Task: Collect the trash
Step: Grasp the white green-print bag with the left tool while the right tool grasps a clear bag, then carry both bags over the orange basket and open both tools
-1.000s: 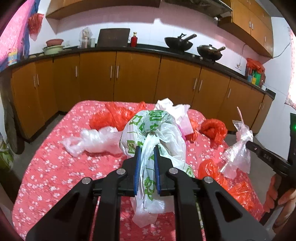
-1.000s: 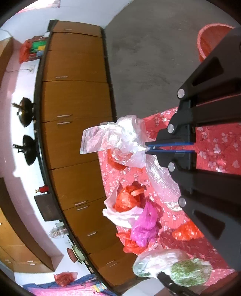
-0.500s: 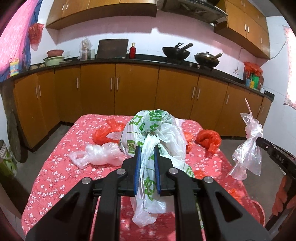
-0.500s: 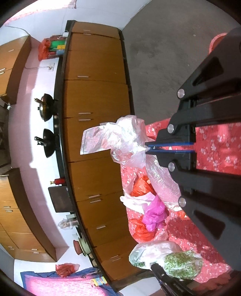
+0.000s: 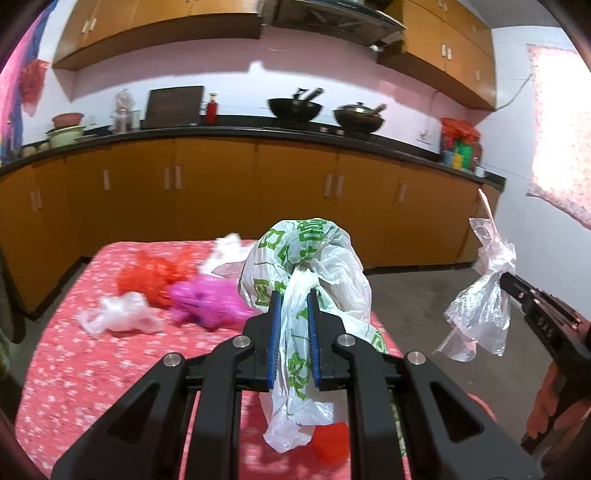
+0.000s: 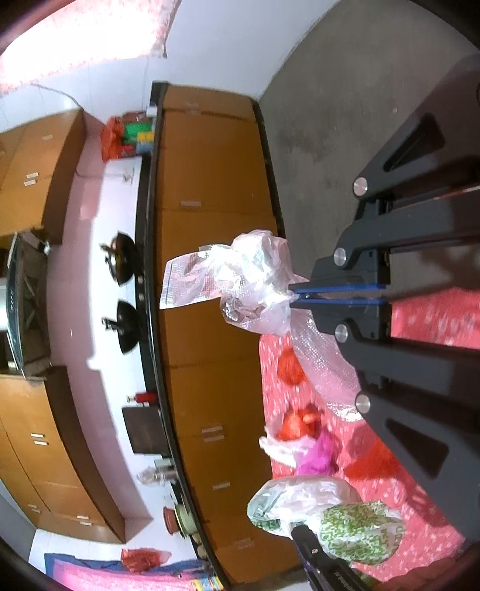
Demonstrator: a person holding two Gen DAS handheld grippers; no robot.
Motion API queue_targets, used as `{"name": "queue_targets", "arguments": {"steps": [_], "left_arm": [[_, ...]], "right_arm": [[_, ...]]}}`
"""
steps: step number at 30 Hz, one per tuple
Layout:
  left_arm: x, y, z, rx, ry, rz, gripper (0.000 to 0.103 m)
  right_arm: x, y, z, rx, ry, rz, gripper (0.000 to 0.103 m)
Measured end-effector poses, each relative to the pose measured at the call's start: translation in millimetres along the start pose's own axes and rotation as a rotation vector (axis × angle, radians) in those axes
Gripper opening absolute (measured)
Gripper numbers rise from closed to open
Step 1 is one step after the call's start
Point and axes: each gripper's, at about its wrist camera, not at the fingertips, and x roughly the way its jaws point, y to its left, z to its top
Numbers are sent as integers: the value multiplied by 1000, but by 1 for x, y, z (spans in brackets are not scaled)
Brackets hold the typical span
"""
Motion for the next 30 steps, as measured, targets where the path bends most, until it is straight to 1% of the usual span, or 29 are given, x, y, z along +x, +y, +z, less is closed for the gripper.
{"name": "queue_targets", "arguments": {"steps": [4,13,16,20,23,30], "left_arm": [[5,-36,-7,24,15,-76,13],[18,-113,-34,66,72,-231,14],[24,-138,-45,88,99,-270,13],[32,-171,-65,129,144,-312,13],[40,-199,-85,184,183,-344,14],[57,-241,-123,260,272,-383,14]], "right_arm": [[-16,-34,-12,15,-4,-77,5],[-40,-110,-51,48,37,-240,5],[-48,-136,-68,61,48,-306,5],[-54,-164,-93,82,74,-369,5],[-55,-180,-113,110,104,-395,5],[-52,-214,-159,173,187,-431,5]]}}
